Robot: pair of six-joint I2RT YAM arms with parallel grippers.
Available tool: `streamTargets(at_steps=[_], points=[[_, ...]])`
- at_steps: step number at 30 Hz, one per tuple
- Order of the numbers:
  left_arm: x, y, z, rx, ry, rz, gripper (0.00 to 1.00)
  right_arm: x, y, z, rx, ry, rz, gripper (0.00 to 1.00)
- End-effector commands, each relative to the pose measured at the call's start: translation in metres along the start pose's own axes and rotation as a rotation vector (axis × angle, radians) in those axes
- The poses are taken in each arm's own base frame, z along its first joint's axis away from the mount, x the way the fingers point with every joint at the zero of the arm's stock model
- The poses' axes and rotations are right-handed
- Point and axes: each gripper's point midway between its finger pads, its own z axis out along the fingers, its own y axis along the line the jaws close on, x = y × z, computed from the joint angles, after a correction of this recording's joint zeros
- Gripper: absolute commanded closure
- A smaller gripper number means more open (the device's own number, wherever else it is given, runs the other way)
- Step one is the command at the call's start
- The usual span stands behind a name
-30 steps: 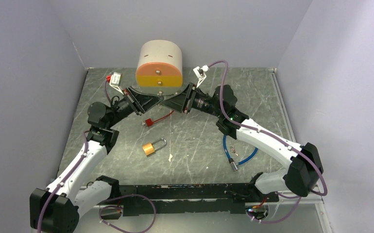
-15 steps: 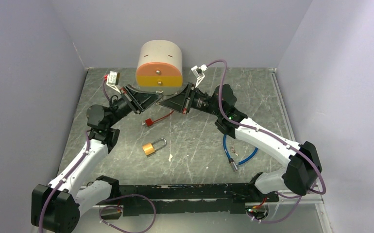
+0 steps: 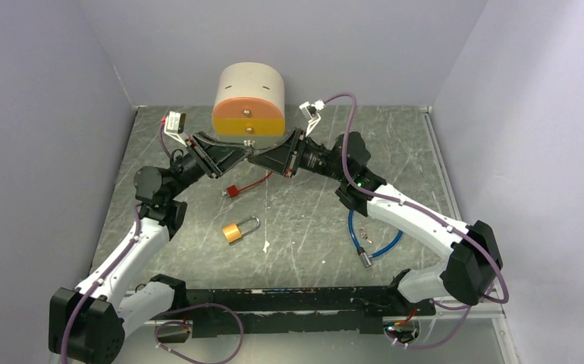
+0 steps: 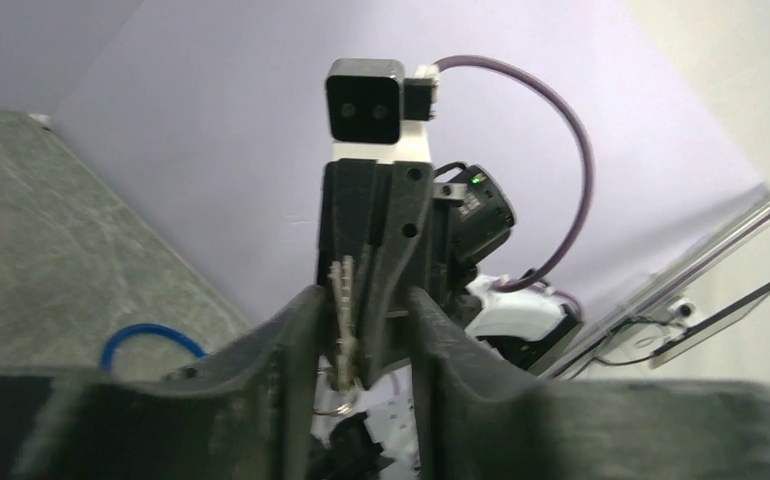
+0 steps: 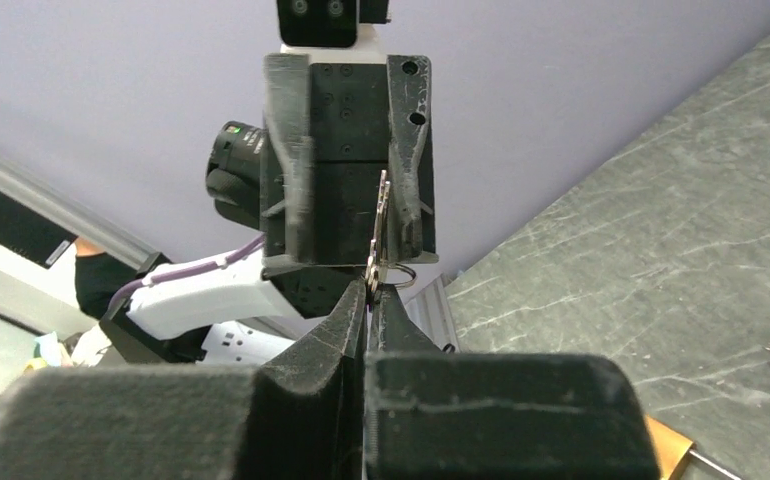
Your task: Unlock with the key
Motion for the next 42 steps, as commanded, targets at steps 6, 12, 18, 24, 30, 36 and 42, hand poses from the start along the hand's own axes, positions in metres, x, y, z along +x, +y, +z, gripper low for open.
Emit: streamTargets(at_steps=[6, 12, 18, 24, 30, 36, 42], points=[[-0.013, -0.013, -0.002, 0.033, -0.088, -0.04, 0.3, -0.013, 0.002, -0.009, 0.026, -0.072, -0.049, 1.0], [-0.015, -0.003, -0.001, -0.004, -0.105, -0.056, 0.43, -0.006, 0.0, -0.012, 0.029, -0.047, -0.042, 1.0], [-0.016, 0.004, -0.001, -0.048, -0.115, -0.059, 0.71, -0.004, 0.001, -0.014, 0.031, -0.038, -0.042, 1.0], [-0.009, 0.005, 0.0, -0.061, -0.062, -0.06, 0.77, -0.003, -0.001, -0.013, 0.032, -0.034, -0.035, 1.0], [-0.003, 0.008, 0.002, -0.068, -0.016, -0.07, 0.92, -0.002, -0.003, -0.012, 0.035, -0.033, -0.027, 1.0], [-0.008, 0.007, -0.002, -0.083, -0.063, -0.042, 0.98, 0.001, -0.006, -0.015, 0.053, -0.034, -0.017, 1.0], [-0.009, 0.003, -0.005, -0.111, -0.052, 0.037, 0.97, -0.004, -0.016, -0.027, 0.14, -0.08, -0.034, 0.32]])
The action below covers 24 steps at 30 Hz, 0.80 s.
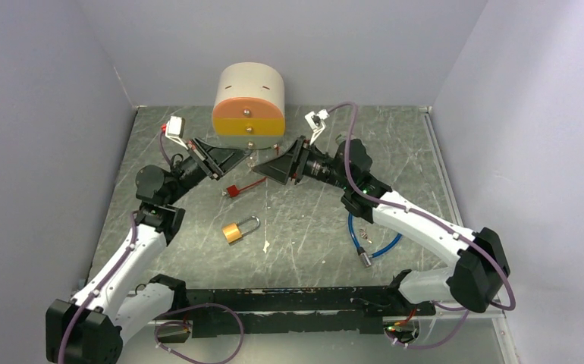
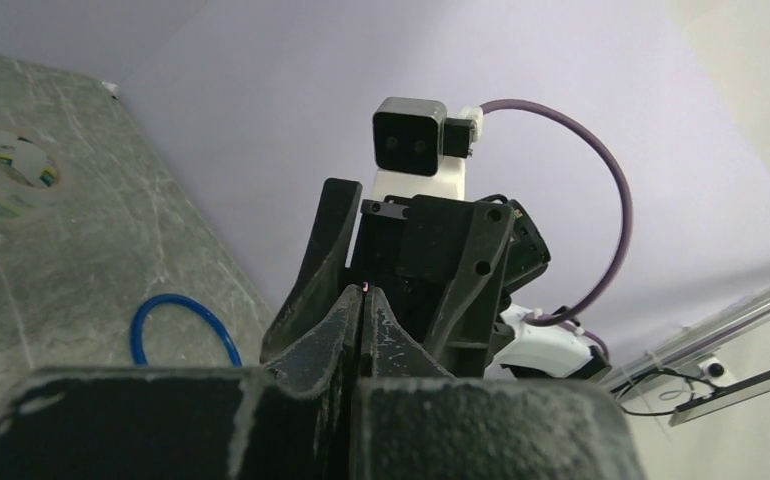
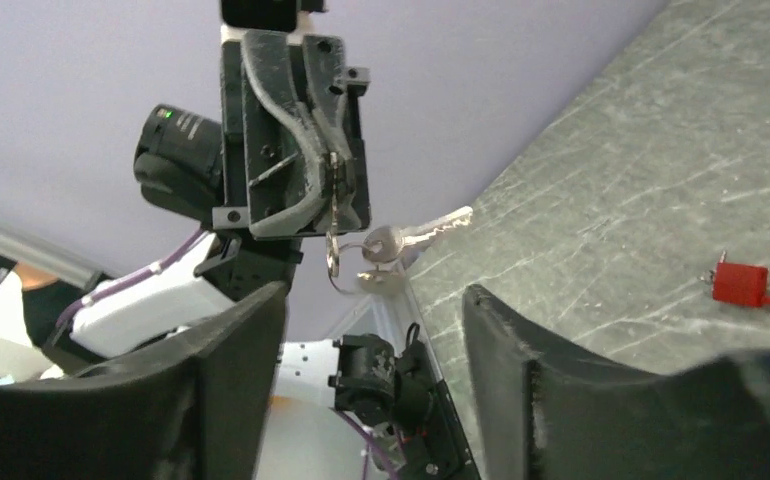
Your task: Unlock with the key
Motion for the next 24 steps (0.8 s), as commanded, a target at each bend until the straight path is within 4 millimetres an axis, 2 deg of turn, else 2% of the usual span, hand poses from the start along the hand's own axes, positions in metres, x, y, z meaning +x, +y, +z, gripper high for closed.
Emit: streamTargets(at_steps=[1, 3, 7, 11, 14, 16, 21, 24], points=[[-0.009, -0.023, -0.001, 0.029, -0.014, 0.126, 0.97, -0.022, 0.01, -0.017, 0.026, -0.109, -0.062, 0.26], [-0.008, -0.024, -0.001, 0.025, -0.004, 0.141, 0.97, -0.029, 0.011, -0.022, 0.05, -0.149, -0.077, 0.2], [-0.008, -0.03, -0.001, 0.041, 0.003, 0.151, 0.97, -0.039, 0.015, -0.023, 0.077, -0.153, -0.127, 0.22], [-0.007, -0.04, 0.001, 0.089, 0.022, 0.159, 0.97, -0.043, 0.037, -0.012, -0.02, -0.105, -0.178, 0.38], [-0.008, -0.046, 0.001, 0.113, 0.019, 0.153, 0.97, -0.041, 0.047, -0.004, -0.08, -0.068, -0.184, 0.44], [-0.01, -0.049, 0.001, 0.129, 0.008, 0.147, 0.98, -0.041, 0.051, 0.0, -0.108, -0.058, -0.178, 0.48], [-0.013, -0.056, -0.001, 0.158, -0.024, 0.152, 0.97, -0.035, 0.055, 0.009, -0.165, -0.022, -0.146, 0.7], [-0.016, -0.059, -0.003, 0.168, -0.044, 0.163, 0.97, -0.034, 0.055, 0.011, -0.182, -0.022, -0.131, 0.75]])
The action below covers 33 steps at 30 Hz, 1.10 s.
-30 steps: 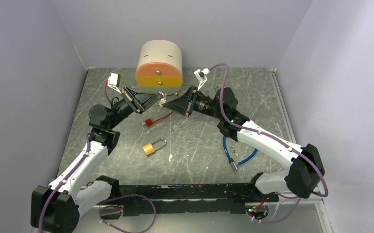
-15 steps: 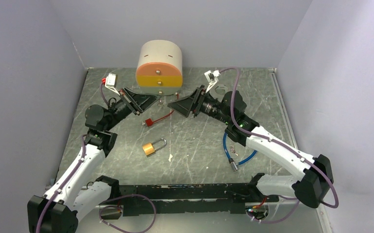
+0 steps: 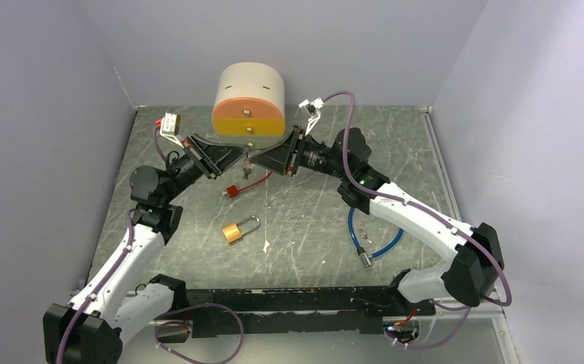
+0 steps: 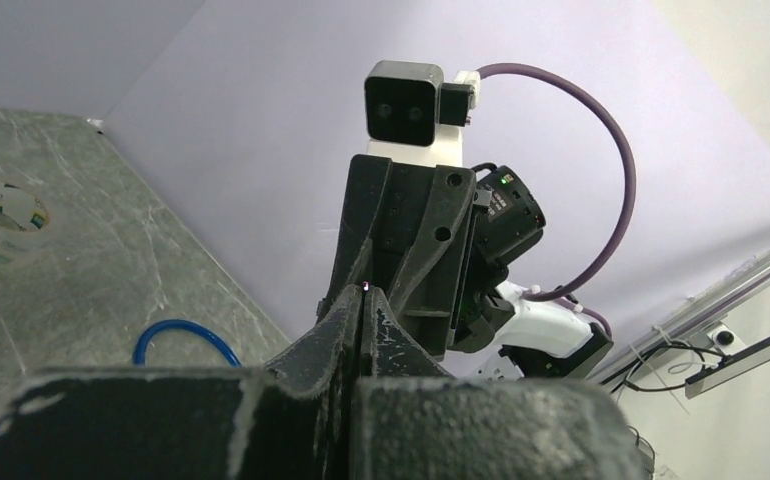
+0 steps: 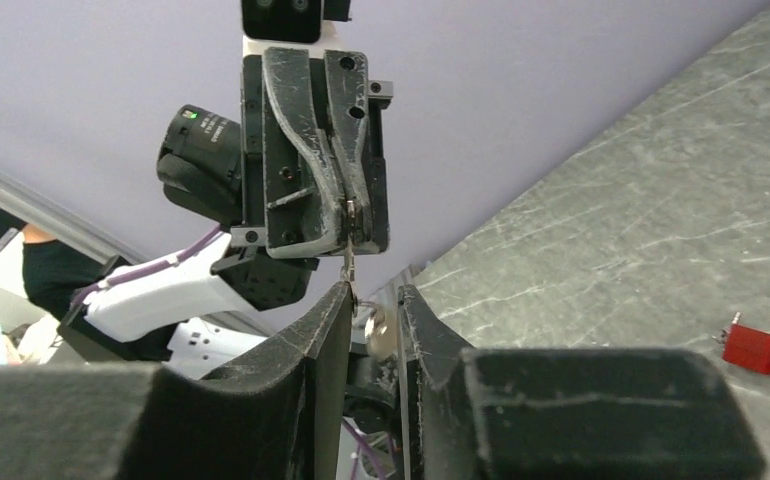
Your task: Unlock with the key
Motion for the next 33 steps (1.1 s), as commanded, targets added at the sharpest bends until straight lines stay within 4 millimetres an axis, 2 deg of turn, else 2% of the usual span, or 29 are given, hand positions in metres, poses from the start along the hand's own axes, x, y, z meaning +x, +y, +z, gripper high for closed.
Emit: streamTargets(at_steps=[1, 11, 15, 17, 19, 24, 25, 28, 31, 33], points=[[-0.014, -0.032, 0.0, 0.1, -0.053, 0.065, 0.97, -0.02, 0.032, 0.004, -0.127, -0.043, -0.035, 0.76], [-0.019, -0.034, 0.001, 0.136, -0.091, 0.077, 0.98, -0.022, 0.037, 0.014, -0.175, -0.05, 0.005, 0.79], [-0.023, -0.032, 0.0, 0.123, -0.121, 0.102, 0.98, -0.02, 0.04, 0.017, -0.193, -0.041, 0.015, 0.67], [-0.026, -0.033, -0.001, 0.118, -0.137, 0.114, 0.97, -0.019, 0.039, 0.018, -0.192, -0.036, 0.017, 0.65], [-0.027, -0.035, -0.002, 0.121, -0.149, 0.128, 0.97, -0.018, 0.038, 0.019, -0.19, -0.035, 0.019, 0.72], [-0.03, -0.038, -0.004, 0.124, -0.162, 0.135, 0.98, -0.02, 0.034, 0.021, -0.177, -0.048, 0.014, 1.0], [-0.03, -0.038, -0.004, 0.126, -0.165, 0.137, 0.97, -0.022, 0.034, 0.02, -0.176, -0.056, 0.01, 1.0], [-0.03, -0.039, -0.004, 0.13, -0.17, 0.132, 0.97, -0.024, 0.034, 0.02, -0.174, -0.067, 0.003, 0.98], [-0.03, -0.038, -0.004, 0.13, -0.169, 0.125, 0.97, -0.027, 0.035, 0.022, -0.177, -0.077, 0.003, 0.79], [-0.03, -0.039, -0.004, 0.135, -0.171, 0.121, 0.98, -0.029, 0.036, 0.023, -0.181, -0.084, 0.001, 0.76]])
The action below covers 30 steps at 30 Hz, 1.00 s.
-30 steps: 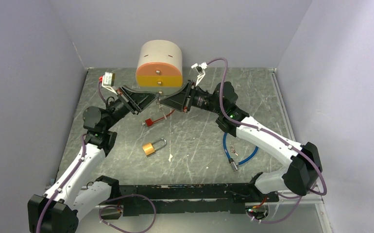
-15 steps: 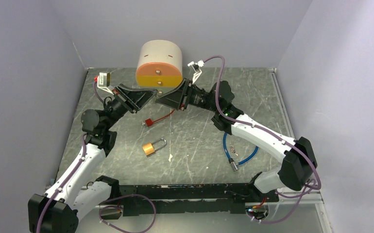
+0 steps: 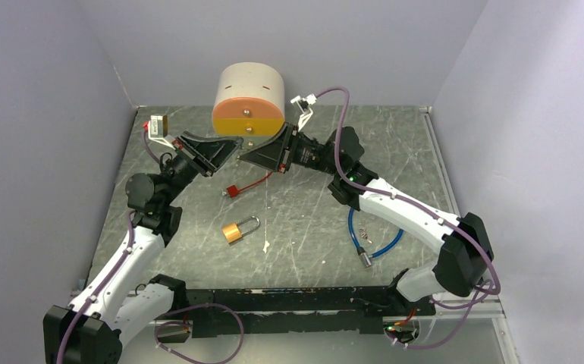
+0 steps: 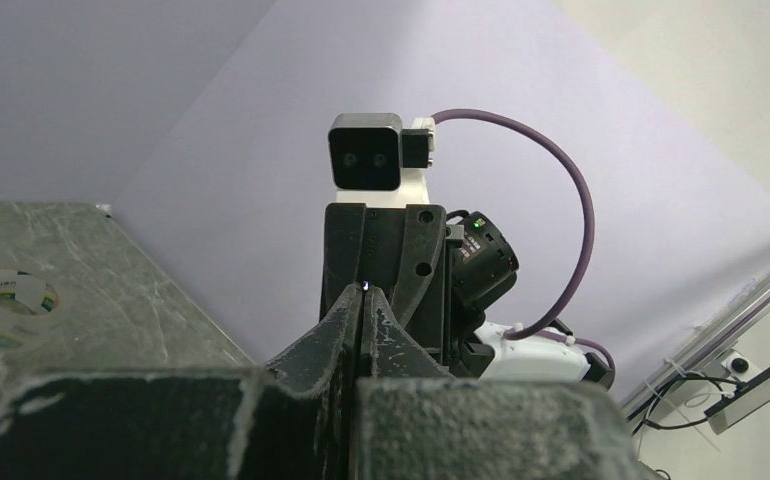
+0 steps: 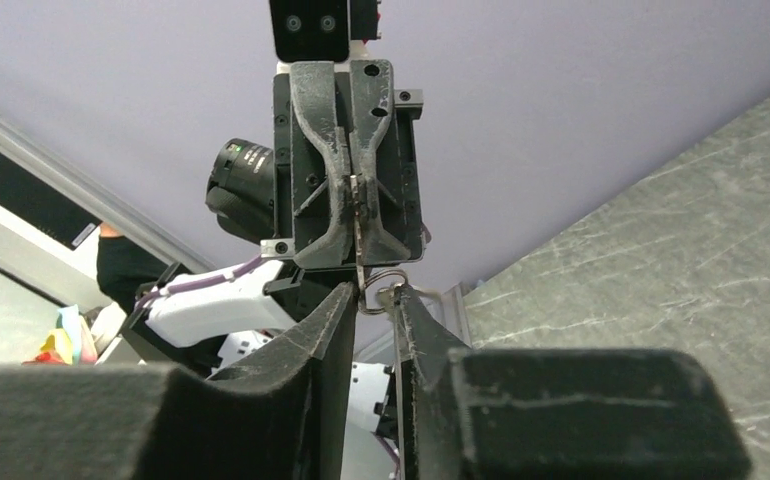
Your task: Unlock with the key
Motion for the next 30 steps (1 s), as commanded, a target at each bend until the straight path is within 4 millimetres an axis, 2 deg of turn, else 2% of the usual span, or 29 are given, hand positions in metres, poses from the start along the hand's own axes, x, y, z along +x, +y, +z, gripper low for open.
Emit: streamTargets(at_steps=[1, 6, 11, 13, 21, 29, 30], points=[[-0.0098, -0.0244, -0.0011, 0.085, -0.041, 0.042, 0.97, -0.0248, 0.0179, 0.0062, -0.051, -0.071, -0.065, 0.77], [-0.009, -0.026, -0.0002, 0.097, -0.034, 0.042, 0.97, -0.0264, 0.0177, 0.0059, -0.045, -0.08, -0.069, 0.82], [-0.0059, -0.0241, -0.0007, 0.099, -0.022, 0.036, 0.97, -0.0281, 0.02, 0.0051, -0.052, -0.089, -0.072, 0.73], [-0.0058, -0.0226, -0.0012, 0.096, -0.027, 0.03, 0.97, -0.0286, 0.0212, 0.0055, -0.06, -0.092, -0.07, 0.74], [-0.0051, -0.0204, -0.0015, 0.095, -0.029, 0.028, 0.98, -0.0281, 0.019, 0.0059, -0.056, -0.095, -0.06, 0.99], [-0.004, -0.0166, -0.0031, 0.074, -0.029, 0.029, 0.98, -0.0277, 0.0146, 0.0036, -0.032, -0.101, -0.064, 1.0], [-0.0041, -0.0164, -0.0031, 0.068, -0.028, 0.031, 0.95, -0.0276, 0.0136, 0.003, -0.027, -0.102, -0.064, 1.0]])
